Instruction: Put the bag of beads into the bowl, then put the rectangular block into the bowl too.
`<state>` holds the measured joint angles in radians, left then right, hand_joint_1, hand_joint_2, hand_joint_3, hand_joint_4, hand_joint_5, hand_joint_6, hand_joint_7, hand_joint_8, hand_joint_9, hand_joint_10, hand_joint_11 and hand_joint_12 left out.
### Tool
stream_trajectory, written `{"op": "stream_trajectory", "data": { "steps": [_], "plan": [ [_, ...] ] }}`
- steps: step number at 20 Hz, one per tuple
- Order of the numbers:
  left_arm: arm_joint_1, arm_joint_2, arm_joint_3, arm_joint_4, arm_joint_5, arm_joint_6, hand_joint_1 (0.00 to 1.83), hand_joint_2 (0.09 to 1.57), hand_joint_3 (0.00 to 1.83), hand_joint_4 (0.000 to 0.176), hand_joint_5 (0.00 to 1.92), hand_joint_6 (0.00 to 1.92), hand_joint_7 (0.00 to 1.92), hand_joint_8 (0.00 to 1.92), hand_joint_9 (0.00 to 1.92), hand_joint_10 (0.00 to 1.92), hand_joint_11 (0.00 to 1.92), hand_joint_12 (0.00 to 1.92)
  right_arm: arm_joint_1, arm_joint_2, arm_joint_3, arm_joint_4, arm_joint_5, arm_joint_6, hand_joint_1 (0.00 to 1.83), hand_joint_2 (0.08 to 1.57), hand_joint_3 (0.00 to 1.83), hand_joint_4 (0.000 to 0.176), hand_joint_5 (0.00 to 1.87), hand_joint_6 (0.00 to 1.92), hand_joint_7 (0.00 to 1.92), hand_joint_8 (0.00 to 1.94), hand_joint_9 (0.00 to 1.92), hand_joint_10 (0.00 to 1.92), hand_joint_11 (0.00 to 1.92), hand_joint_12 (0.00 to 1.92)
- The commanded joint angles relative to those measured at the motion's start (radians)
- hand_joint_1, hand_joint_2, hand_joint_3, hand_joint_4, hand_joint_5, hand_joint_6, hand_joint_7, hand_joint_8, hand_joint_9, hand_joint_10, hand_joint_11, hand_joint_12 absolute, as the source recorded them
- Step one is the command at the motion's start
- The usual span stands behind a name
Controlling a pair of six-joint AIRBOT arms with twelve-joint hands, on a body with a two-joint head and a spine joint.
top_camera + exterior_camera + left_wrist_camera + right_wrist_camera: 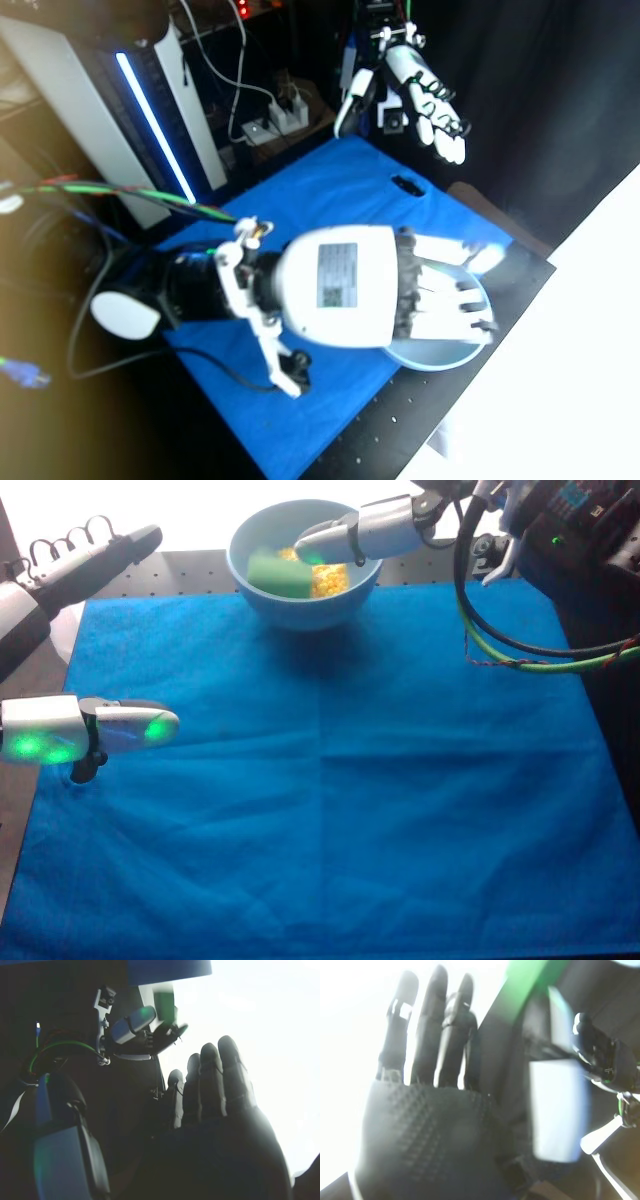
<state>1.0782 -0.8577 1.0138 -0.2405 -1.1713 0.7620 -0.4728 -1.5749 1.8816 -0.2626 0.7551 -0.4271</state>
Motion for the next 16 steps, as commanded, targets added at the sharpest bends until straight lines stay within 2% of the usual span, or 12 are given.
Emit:
{"op": "stream_trajectory", "data": {
  "steps": [1, 2, 4, 5, 7, 8, 9, 10, 11, 13, 14, 16],
  "plan": [
    [-0.009, -0.001, 0.001, -0.009, -0.125, -0.01, 0.72, 0.89, 0.0, 0.146, 0.08, 0.0, 0.12, 0.0, 0.14, 0.0, 0.0, 0.32, 0.019, -0.001, -0.007, 0.033, 0.111, 0.001, 0.52, 0.81, 0.0, 0.176, 0.0, 0.0, 0.0, 0.0, 0.0, 0.0, 0.0, 0.12],
    [-0.009, -0.001, 0.001, -0.009, -0.125, -0.011, 0.72, 0.89, 0.0, 0.152, 0.09, 0.0, 0.13, 0.0, 0.15, 0.0, 0.0, 0.36, 0.019, 0.002, -0.021, 0.033, 0.12, 0.001, 0.53, 0.85, 0.02, 0.176, 0.0, 0.0, 0.0, 0.0, 0.0, 0.0, 0.0, 0.02],
    [-0.009, -0.001, 0.0, -0.009, -0.127, -0.011, 0.71, 0.9, 0.0, 0.151, 0.09, 0.0, 0.13, 0.0, 0.15, 0.0, 0.0, 0.36, 0.019, 0.028, -0.049, 0.033, 0.153, 0.001, 0.5, 0.86, 0.01, 0.176, 0.0, 0.0, 0.0, 0.0, 0.0, 0.0, 0.0, 0.0],
    [-0.008, 0.0, -0.002, -0.01, -0.131, -0.011, 0.71, 0.89, 0.0, 0.153, 0.09, 0.0, 0.14, 0.0, 0.15, 0.0, 0.0, 0.36, 0.019, 0.061, -0.073, 0.035, 0.197, 0.001, 0.53, 0.86, 0.01, 0.176, 0.0, 0.0, 0.0, 0.0, 0.0, 0.0, 0.0, 0.0],
    [-0.005, 0.004, -0.009, -0.013, -0.148, -0.011, 0.72, 0.88, 0.0, 0.144, 0.1, 0.0, 0.14, 0.0, 0.14, 0.0, 0.0, 0.3, 0.001, 0.127, -0.124, 0.069, 0.28, 0.001, 0.55, 0.87, 0.01, 0.176, 0.0, 0.0, 0.0, 0.0, 0.0, 0.0, 0.0, 0.0],
    [-0.001, 0.008, -0.015, -0.014, -0.16, -0.011, 0.7, 0.89, 0.0, 0.152, 0.09, 0.0, 0.14, 0.0, 0.14, 0.0, 0.0, 0.3, -0.017, 0.153, -0.15, 0.088, 0.318, 0.001, 0.52, 0.86, 0.01, 0.176, 0.0, 0.0, 0.0, 0.0, 0.0, 0.0, 0.0, 0.0],
    [0.001, 0.01, -0.018, -0.015, -0.168, -0.011, 0.68, 0.88, 0.0, 0.15, 0.08, 0.0, 0.12, 0.0, 0.14, 0.0, 0.0, 0.3, -0.028, 0.17, -0.166, 0.098, 0.338, 0.001, 0.52, 0.85, 0.0, 0.146, 0.0, 0.0, 0.0, 0.0, 0.0, 0.0, 0.0, 0.0],
    [0.008, 0.015, -0.028, -0.018, -0.19, -0.011, 0.67, 0.88, 0.0, 0.151, 0.08, 0.0, 0.12, 0.0, 0.14, 0.0, 0.0, 0.33, -0.067, 0.213, -0.211, 0.126, 0.396, 0.001, 0.52, 0.84, 0.0, 0.153, 0.0, 0.0, 0.0, 0.0, 0.0, 0.0, 0.0, 0.0],
    [0.013, 0.018, -0.035, -0.02, -0.206, -0.011, 0.67, 0.88, 0.0, 0.159, 0.09, 0.0, 0.13, 0.0, 0.14, 0.0, 0.0, 0.31, -0.098, 0.244, -0.244, 0.146, 0.438, 0.001, 0.5, 0.83, 0.0, 0.146, 0.0, 0.0, 0.0, 0.0, 0.0, 0.0, 0.04, 0.02],
    [0.028, 0.024, -0.053, -0.023, -0.245, -0.011, 0.66, 0.88, 0.0, 0.163, 0.09, 0.0, 0.13, 0.0, 0.13, 0.0, 0.0, 0.31, -0.173, 0.31, -0.314, 0.19, 0.521, 0.001, 0.62, 0.9, 0.01, 0.14, 0.0, 0.0, 0.0, 0.0, 0.0, 0.0, 0.0, 0.0],
    [0.042, 0.028, -0.064, -0.033, -0.276, -0.011, 0.64, 0.89, 0.01, 0.164, 0.09, 0.0, 0.13, 0.0, 0.13, 0.0, 0.0, 0.3, -0.224, 0.346, -0.353, 0.209, 0.55, 0.001, 0.68, 0.92, 0.01, 0.169, 0.0, 0.0, 0.0, 0.0, 0.0, 0.0, 0.0, 0.0],
    [0.088, 0.037, -0.086, -0.067, -0.341, -0.011, 0.57, 0.93, 0.01, 0.174, 0.08, 0.0, 0.11, 0.0, 0.13, 0.0, 0.0, 0.29, -0.326, 0.386, -0.414, 0.26, 0.602, 0.001, 0.63, 0.87, 0.0, 0.176, 0.0, 0.0, 0.0, 0.0, 0.0, 0.0, 0.0, 0.0]
  ]
}}
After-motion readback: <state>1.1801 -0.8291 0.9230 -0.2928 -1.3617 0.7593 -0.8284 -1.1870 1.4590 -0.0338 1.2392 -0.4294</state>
